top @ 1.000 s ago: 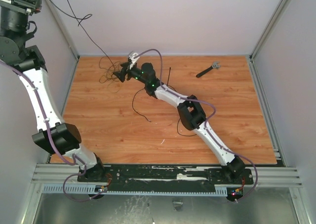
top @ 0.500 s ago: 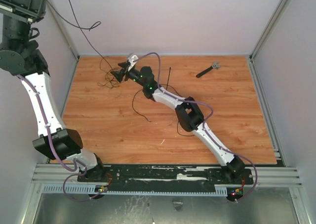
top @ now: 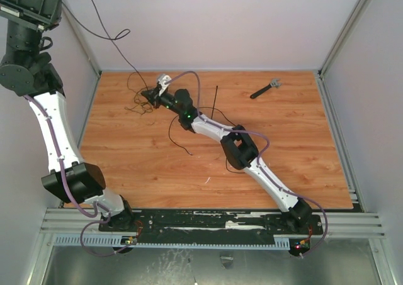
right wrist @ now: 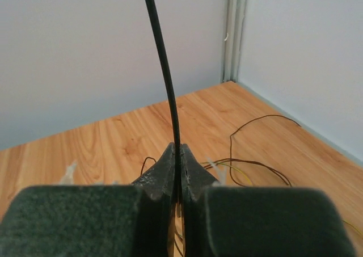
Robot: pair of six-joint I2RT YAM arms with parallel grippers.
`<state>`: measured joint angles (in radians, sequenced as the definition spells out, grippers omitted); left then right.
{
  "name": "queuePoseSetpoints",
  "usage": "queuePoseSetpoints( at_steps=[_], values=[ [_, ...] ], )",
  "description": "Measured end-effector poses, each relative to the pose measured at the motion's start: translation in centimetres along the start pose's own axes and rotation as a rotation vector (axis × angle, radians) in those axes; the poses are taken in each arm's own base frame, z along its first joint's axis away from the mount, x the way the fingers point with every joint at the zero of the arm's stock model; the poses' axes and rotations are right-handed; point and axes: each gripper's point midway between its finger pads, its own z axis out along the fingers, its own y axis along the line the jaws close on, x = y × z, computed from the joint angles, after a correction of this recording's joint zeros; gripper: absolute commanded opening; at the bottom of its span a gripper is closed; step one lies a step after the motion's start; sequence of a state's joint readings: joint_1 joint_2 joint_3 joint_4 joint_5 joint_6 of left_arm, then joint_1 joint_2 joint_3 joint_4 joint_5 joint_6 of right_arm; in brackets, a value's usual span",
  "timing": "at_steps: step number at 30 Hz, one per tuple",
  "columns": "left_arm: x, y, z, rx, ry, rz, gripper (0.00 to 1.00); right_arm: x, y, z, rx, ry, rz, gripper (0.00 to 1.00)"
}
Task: Zip-tie the wires
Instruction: Untie the cable at the center of the board.
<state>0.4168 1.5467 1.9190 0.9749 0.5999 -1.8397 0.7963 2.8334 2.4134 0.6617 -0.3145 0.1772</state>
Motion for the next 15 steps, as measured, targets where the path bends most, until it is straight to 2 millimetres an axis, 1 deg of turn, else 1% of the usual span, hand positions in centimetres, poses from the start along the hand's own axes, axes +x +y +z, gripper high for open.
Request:
queuePoseSetpoints(
  at_steps=[3, 5, 7, 10, 13, 15],
  values=[
    [0.2, 0.1, -0.1, 0.0, 0.01, 0.0, 0.0, -0.1, -0.8, -0.1, 0.024, 0.014, 0.003, 0.0],
    [0.5, 0.5, -0.5, -0.005, 0.016, -0.004, 0.0, -0.8, -1.7, -0.2, 0.043, 0.016, -0.001, 0.0],
    [0.9, 1.4, -1.3, -0.024, 0.018, -0.017, 0.0, -2.2, -2.8, -0.3, 0.066, 0.009, -0.016, 0.0],
    [1.6, 3.4, -2.8, -0.069, 0.015, -0.05, 0.0, -5.8, -5.2, -0.3, 0.107, -0.026, -0.077, 0.0],
    [2.3, 5.6, -4.7, -0.129, 0.007, -0.087, 0.0, -10.5, -7.3, -0.5, 0.146, -0.065, -0.151, 0.0],
    [2.6, 6.7, -5.9, -0.167, 0.0, -0.103, 0.0, -14.0, -8.6, -0.9, 0.171, -0.092, -0.198, 0.0]
  ],
)
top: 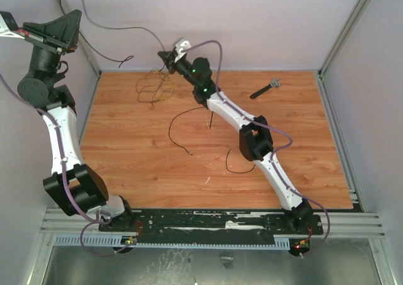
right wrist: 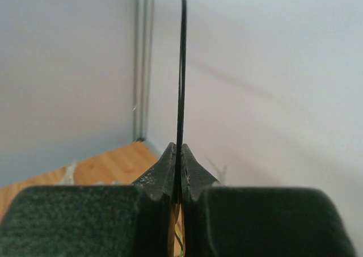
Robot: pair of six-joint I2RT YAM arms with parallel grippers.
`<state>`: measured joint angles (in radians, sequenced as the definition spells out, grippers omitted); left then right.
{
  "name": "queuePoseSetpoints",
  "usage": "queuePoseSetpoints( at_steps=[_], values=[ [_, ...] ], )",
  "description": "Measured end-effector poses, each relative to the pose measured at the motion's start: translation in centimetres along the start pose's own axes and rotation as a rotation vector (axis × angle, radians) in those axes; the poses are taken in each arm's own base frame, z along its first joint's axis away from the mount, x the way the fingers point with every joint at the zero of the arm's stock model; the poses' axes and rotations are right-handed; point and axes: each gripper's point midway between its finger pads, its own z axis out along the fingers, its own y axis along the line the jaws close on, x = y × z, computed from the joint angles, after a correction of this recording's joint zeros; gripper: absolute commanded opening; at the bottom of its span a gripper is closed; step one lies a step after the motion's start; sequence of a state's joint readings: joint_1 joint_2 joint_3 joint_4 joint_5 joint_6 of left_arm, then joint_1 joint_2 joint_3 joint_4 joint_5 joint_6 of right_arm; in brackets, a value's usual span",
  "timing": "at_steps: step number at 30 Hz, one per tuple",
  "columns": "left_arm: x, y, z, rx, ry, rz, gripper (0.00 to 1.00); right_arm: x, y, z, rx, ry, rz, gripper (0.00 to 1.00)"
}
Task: Zip-tie the wires
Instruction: Untie the cable at the center of the board.
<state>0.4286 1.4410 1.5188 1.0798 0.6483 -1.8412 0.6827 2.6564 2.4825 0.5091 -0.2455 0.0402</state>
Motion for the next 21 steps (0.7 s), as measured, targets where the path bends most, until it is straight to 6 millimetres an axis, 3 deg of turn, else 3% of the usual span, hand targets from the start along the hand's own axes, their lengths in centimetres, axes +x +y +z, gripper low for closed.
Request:
queuePoseSetpoints(
  at_steps=[4, 6, 8, 16, 21],
  values=[
    [-0.4, 1.8, -2.0, -0.058, -0.03, -0.004, 0.0, -4.9, -2.6, 0.0, -0.001, -0.025, -0.075, 0.0],
    [-0.4, 2.4, -2.7, -0.076, -0.04, -0.004, 0.0, -5.3, -3.3, -0.3, -0.005, 0.003, -0.093, 0.0],
    [-0.3, 3.2, -3.4, -0.095, -0.047, -0.012, 0.0, -4.4, -3.6, -0.7, -0.007, 0.055, -0.091, 0.0],
    [1.1, 8.1, -6.5, -0.208, -0.034, -0.052, 0.0, 7.5, -3.6, -4.2, 0.02, 0.377, -0.018, 0.0],
    [3.6, 11.4, -9.6, -0.307, -0.02, -0.095, 0.0, 13.9, -4.3, -7.0, 0.069, 0.535, 0.01, 0.0]
  ],
)
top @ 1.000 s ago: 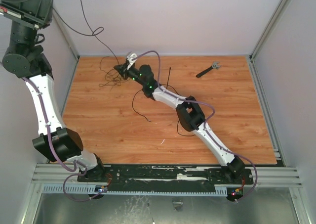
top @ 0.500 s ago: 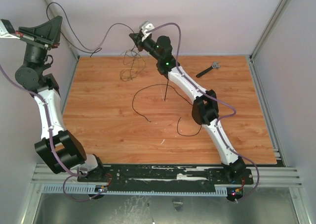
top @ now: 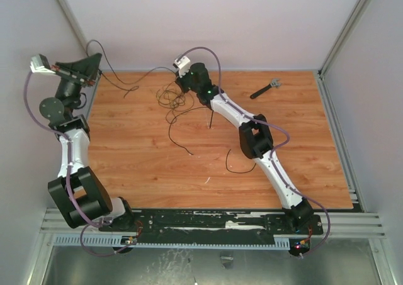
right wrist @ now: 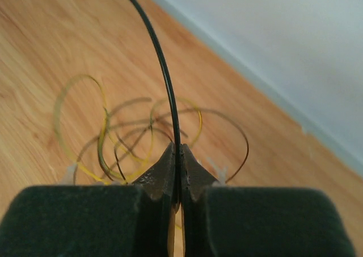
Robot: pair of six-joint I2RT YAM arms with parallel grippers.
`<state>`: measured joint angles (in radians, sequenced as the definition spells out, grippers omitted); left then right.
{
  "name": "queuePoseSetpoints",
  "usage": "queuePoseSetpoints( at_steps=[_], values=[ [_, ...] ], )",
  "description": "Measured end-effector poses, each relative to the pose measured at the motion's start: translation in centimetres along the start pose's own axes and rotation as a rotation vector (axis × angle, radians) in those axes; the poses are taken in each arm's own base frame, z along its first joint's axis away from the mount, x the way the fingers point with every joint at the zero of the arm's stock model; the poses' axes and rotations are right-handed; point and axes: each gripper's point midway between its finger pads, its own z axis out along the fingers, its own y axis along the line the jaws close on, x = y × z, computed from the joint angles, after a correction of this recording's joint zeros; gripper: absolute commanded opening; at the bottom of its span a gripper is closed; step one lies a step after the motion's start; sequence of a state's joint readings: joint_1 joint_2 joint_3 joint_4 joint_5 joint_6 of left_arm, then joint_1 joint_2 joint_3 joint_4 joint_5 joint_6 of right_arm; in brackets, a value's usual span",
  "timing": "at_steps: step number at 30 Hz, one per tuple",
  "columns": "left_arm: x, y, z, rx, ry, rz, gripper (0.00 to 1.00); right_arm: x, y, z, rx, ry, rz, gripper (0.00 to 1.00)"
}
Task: Zip-tie the wires
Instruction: Untie the cable at the center of the board, then place the cable at the center of the board.
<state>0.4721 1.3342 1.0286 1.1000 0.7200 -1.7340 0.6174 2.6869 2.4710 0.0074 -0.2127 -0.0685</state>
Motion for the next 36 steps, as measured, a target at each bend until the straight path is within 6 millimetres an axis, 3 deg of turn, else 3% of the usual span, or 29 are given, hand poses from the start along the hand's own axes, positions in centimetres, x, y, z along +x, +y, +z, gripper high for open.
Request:
queuePoseSetpoints(
  at_steps=[4, 9, 12, 16, 22, 25, 28, 33, 36],
  values=[
    [2.7, 2.8, -1.2, -0.066, 0.035, -0.038, 0.0, 3.9, -1.0, -0.7, 0.027, 0.129, 0.029, 0.0],
    [4.1, 4.2, -1.4, -0.095, 0.064, -0.051, 0.0, 5.5, -1.6, -2.4, 0.038, 0.231, 0.055, 0.0],
    [4.2, 4.2, -1.4, -0.093, 0.068, -0.034, 0.0, 5.2, -1.5, -4.0, 0.045, 0.273, 0.072, 0.0],
    [4.5, 4.1, -1.3, -0.094, 0.095, -0.009, 0.0, 1.0, -1.9, -5.7, 0.07, 0.239, 0.07, 0.0],
    [5.5, 2.2, -1.1, -0.045, 0.181, 0.016, 0.0, -10.8, -4.0, -8.9, 0.153, 0.058, 0.037, 0.0],
    [6.4, 1.0, -1.4, 0.01, 0.241, -0.001, 0.0, -14.4, -6.4, -11.9, 0.215, 0.022, 0.061, 0.0],
    [7.4, 0.5, -1.8, 0.052, 0.302, -0.045, 0.01, -15.2, -11.0, -16.0, 0.325, 0.045, 0.101, 0.0],
    [10.2, 1.5, -2.4, 0.062, 0.39, -0.156, 0.03, -11.1, -18.7, -25.4, 0.576, 0.197, 0.178, 0.0],
    [12.1, 2.4, -3.0, 0.047, 0.43, -0.209, 0.03, -8.3, -20.3, -31.0, 0.697, 0.298, 0.21, 0.0]
  ],
)
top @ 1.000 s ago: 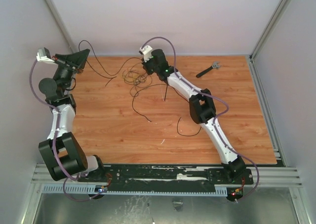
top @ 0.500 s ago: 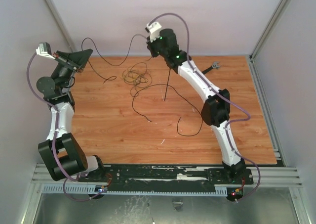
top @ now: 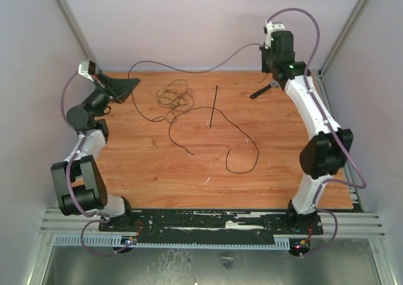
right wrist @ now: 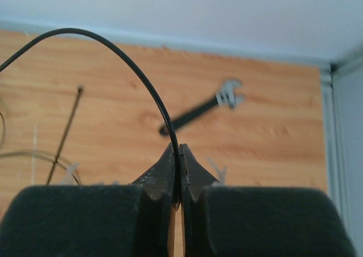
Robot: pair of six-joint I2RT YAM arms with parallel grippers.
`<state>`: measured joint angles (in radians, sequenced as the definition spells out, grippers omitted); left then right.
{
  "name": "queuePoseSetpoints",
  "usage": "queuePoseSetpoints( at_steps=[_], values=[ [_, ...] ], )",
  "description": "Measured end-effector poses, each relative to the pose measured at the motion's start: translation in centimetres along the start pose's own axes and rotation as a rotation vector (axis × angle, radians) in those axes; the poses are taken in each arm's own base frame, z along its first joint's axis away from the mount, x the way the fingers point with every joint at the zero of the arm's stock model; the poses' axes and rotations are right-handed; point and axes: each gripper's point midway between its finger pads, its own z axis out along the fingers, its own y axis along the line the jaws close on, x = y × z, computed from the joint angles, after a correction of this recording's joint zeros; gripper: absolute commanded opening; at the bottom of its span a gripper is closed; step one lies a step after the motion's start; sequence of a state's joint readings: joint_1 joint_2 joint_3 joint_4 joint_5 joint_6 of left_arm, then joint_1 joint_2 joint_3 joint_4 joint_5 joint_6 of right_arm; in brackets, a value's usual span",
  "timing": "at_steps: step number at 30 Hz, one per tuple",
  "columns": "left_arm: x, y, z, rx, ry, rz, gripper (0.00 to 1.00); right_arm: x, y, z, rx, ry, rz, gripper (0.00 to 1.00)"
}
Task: Zip-tie the wires
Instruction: Place the cable at the center of the board.
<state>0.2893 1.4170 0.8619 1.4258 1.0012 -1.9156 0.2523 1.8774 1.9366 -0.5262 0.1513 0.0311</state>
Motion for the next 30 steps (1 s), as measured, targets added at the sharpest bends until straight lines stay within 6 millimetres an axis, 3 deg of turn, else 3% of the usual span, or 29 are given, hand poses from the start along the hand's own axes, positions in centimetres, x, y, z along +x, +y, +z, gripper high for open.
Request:
queuePoseSetpoints(
  at_steps=[2, 8, 14, 19, 25, 30],
  values=[
    [1.1, 1.1, 0.0, -0.014, 0.016, -0.022, 0.03, 1.6, -1.3, -2.0, 0.041, 0.043, 0.001, 0.0],
    [4.3, 5.4, -0.3, -0.121, 0.034, -0.093, 0.03, 6.5, -1.5, -7.9, 0.053, 0.128, 0.002, 0.0],
    [7.8, 7.8, -0.8, -0.209, 0.046, -0.12, 0.04, 12.9, -1.7, -11.3, 0.048, 0.236, 0.02, 0.0],
    [10.6, 9.3, -1.3, -0.257, 0.063, -0.128, 0.04, 16.1, -2.1, -13.7, 0.051, 0.262, 0.031, 0.0],
    [12.5, 12.7, -1.5, -0.32, 0.07, -0.207, 0.03, 17.7, -1.7, -13.3, 0.049, 0.273, 0.067, 0.0],
    [12.1, 15.9, -1.6, -0.361, 0.029, -0.284, 0.03, 17.8, -1.3, -12.1, 0.046, 0.271, 0.094, 0.0]
  ],
)
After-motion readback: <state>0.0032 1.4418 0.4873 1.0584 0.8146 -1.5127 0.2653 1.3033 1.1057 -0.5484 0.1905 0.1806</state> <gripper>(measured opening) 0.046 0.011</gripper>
